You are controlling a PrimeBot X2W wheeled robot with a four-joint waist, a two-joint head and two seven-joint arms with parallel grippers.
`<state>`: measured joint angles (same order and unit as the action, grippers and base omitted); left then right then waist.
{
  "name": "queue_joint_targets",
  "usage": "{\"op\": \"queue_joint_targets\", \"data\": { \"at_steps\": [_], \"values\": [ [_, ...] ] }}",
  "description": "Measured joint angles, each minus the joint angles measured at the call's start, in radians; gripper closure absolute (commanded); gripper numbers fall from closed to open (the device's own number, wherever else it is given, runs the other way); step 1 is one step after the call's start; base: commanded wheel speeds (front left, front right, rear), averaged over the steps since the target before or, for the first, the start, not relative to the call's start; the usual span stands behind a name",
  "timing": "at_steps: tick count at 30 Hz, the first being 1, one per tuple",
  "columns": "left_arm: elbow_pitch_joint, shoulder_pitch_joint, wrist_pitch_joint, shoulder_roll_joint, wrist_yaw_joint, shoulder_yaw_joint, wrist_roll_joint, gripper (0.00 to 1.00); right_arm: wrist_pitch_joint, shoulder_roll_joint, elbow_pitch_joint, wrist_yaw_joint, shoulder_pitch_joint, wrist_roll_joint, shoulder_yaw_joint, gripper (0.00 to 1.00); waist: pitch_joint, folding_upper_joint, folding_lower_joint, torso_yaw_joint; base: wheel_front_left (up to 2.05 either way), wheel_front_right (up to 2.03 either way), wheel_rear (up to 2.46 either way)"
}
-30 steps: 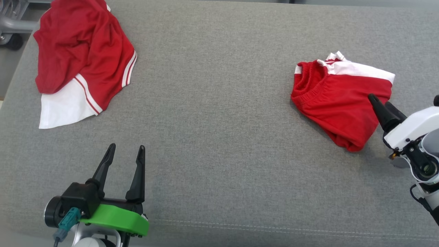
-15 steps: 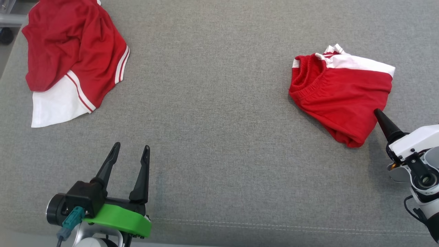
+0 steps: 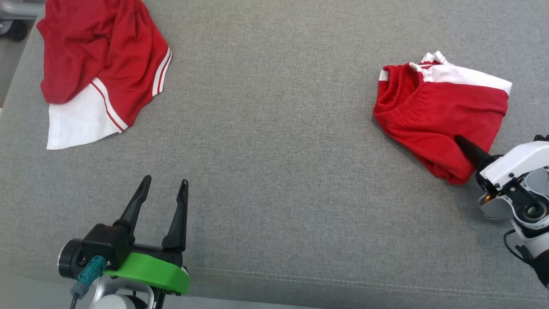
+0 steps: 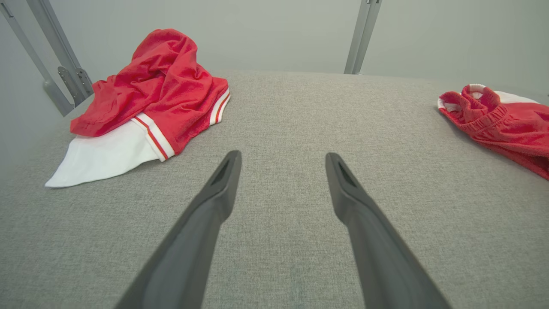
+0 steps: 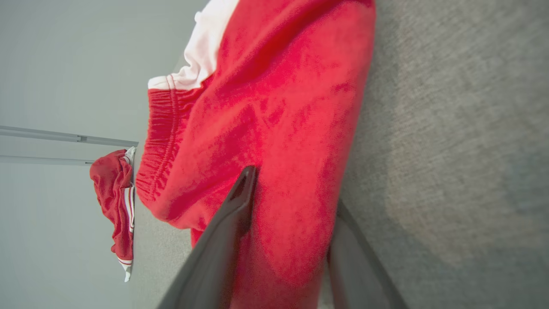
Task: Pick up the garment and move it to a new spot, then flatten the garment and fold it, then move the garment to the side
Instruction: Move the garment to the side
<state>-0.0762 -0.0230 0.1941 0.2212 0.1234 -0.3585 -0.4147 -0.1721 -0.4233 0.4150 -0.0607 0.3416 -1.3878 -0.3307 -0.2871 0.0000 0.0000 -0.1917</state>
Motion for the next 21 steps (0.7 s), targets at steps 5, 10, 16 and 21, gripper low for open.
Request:
{"op": "queue_joint_targets", "data": {
  "at_steps": [5,10,16,21],
  "values": [
    [-0.004,-0.009,-0.001,0.0,0.0,0.005,0.0,0.0,-0.111,-0.11,0.001,-0.002,0.041,0.074,-0.075,1.0,-0.005,0.0,0.0,-0.002,0.0,0.0,0.0],
    [-0.022,-0.009,-0.009,0.002,0.0,0.011,0.0,0.0,-0.225,-0.247,-0.001,-0.027,0.152,0.132,-0.094,1.0,-0.022,0.0,0.0,0.007,0.0,0.0,0.0],
    [-0.039,-0.035,-0.027,0.003,-0.005,0.002,-0.001,0.0,-0.308,-0.401,0.037,-0.056,0.245,0.23,-0.096,1.0,-0.054,0.0,0.0,0.014,0.0,0.0,0.0],
    [-0.056,-0.041,-0.036,0.005,-0.009,0.001,-0.007,0.0,-0.339,-0.488,0.095,-0.064,0.293,0.3,-0.092,1.0,-0.087,0.0,0.0,0.012,0.0,0.0,0.0]
  ]
}}
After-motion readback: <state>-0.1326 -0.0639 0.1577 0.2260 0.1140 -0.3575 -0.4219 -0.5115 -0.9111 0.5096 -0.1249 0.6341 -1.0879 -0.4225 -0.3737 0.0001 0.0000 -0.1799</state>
